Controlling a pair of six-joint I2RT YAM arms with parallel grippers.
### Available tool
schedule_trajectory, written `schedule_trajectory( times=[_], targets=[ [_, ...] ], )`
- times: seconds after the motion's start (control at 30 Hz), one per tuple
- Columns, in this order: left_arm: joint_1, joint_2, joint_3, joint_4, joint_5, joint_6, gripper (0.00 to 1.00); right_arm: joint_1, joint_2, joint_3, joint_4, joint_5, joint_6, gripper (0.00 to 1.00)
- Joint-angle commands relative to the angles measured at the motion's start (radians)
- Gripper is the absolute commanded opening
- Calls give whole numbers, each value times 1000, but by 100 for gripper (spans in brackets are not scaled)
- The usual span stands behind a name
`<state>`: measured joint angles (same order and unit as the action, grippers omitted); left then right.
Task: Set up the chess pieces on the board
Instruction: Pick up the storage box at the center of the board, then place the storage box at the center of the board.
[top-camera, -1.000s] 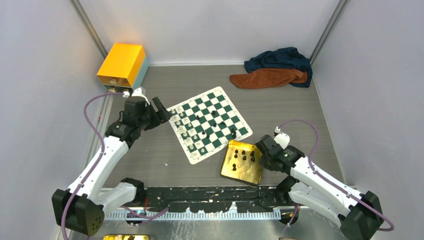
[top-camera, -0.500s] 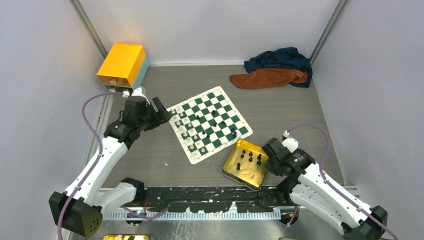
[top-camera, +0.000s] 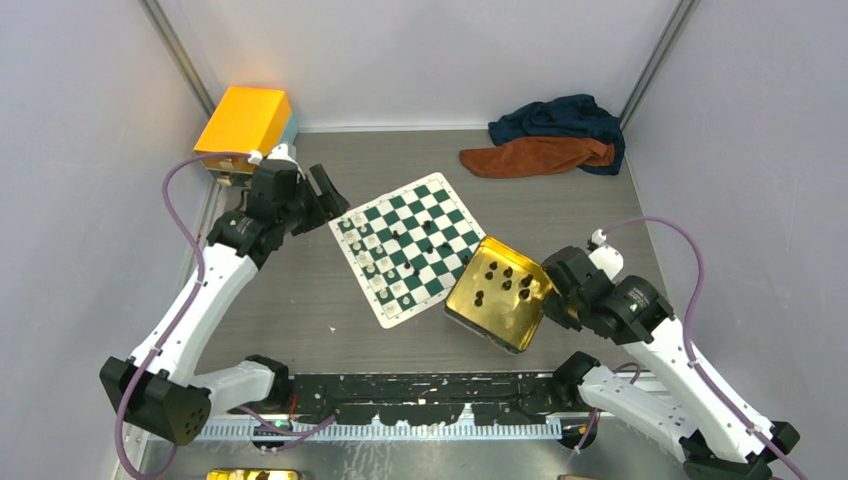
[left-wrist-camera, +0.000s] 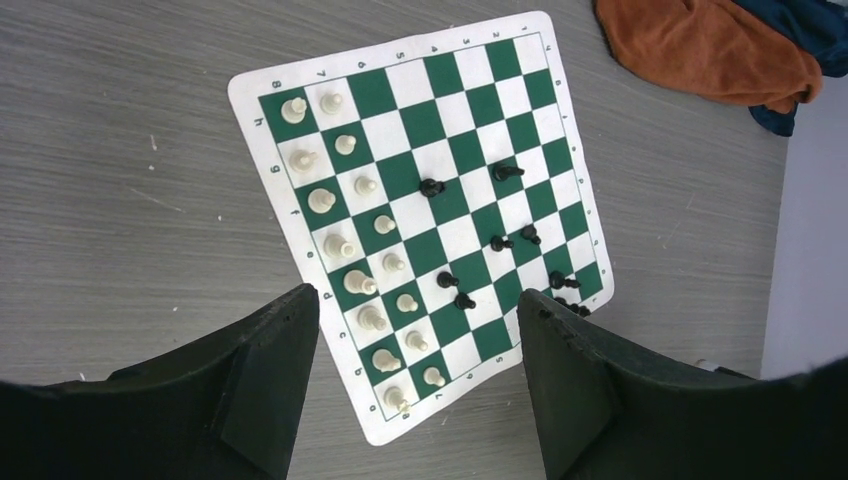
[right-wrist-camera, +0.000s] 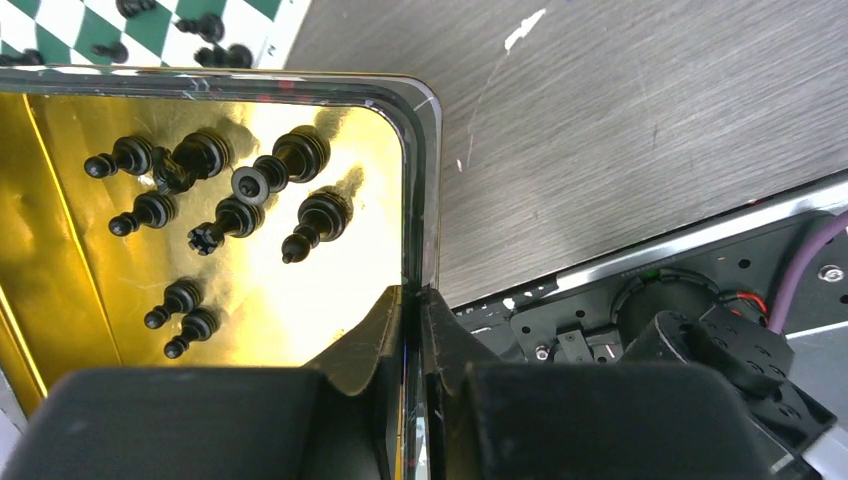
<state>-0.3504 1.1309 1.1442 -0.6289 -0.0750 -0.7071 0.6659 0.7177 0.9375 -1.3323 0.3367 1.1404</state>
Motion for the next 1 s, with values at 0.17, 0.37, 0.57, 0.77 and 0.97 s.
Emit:
schedule_trajectory(
  times=[0.17,0.37,0.57,0.77,0.97],
  targets=[
    [-7,66,139,-43,-6,42,73,0,188,265,-40,193,29,0],
    [-7,107,197,-74,4,87,73,-148,287,316,67,187,-80,1],
    [-7,124,221,-86,4,113,73,-412,369,296,227,60,-234,1],
    [-7,153,223,-79,6,120,72,-519,465,280,356,18,-276,1],
    [-7,181,227,-69,8,140,72,-565,553,217,520,20,-284,1]
  ],
)
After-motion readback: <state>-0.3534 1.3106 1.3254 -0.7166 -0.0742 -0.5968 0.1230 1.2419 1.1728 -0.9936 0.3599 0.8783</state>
